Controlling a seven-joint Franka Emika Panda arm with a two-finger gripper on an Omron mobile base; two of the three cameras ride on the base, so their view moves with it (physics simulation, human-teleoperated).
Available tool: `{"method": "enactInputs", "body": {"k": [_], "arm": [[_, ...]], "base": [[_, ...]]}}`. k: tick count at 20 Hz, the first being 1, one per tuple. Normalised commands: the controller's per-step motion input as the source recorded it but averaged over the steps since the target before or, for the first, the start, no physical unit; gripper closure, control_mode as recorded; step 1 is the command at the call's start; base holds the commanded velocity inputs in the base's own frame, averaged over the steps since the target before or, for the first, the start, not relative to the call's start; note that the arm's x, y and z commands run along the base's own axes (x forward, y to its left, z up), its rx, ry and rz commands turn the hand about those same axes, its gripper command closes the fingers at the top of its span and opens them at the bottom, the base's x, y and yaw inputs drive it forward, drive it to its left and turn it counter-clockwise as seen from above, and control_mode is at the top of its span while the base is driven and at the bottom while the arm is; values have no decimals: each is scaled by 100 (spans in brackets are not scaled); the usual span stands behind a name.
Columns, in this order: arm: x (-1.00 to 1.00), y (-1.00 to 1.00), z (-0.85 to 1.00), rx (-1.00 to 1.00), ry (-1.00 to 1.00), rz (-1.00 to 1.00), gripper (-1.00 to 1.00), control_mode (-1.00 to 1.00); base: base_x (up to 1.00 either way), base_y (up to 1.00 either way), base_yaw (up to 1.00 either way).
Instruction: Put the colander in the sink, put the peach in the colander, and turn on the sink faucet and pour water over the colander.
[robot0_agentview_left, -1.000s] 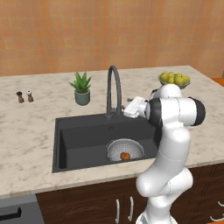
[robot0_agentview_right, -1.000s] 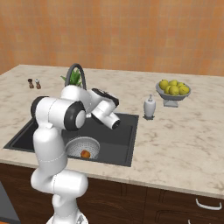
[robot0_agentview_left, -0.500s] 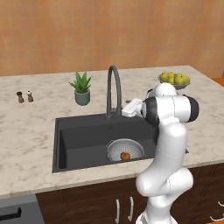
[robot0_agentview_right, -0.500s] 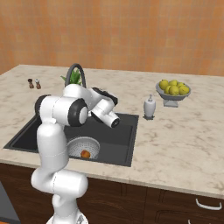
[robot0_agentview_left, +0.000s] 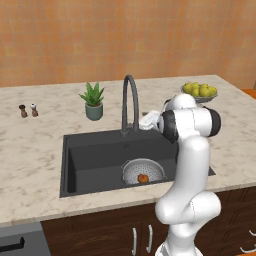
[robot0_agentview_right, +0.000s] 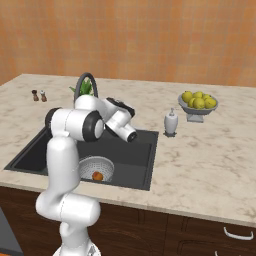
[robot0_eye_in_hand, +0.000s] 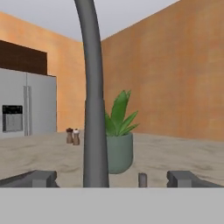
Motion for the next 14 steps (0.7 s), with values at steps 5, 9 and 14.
{"method": "enactInputs", "body": {"k": [5,9,14], "arm": [[28,0,-11,0,3,-4,-100,-100],[25,0,-25,0,5,-5,-100,-100],[26,0,-25,0,4,-6,-100,-100]], "base": [[0,0,0],[0,0,0],[0,0,0]]}}
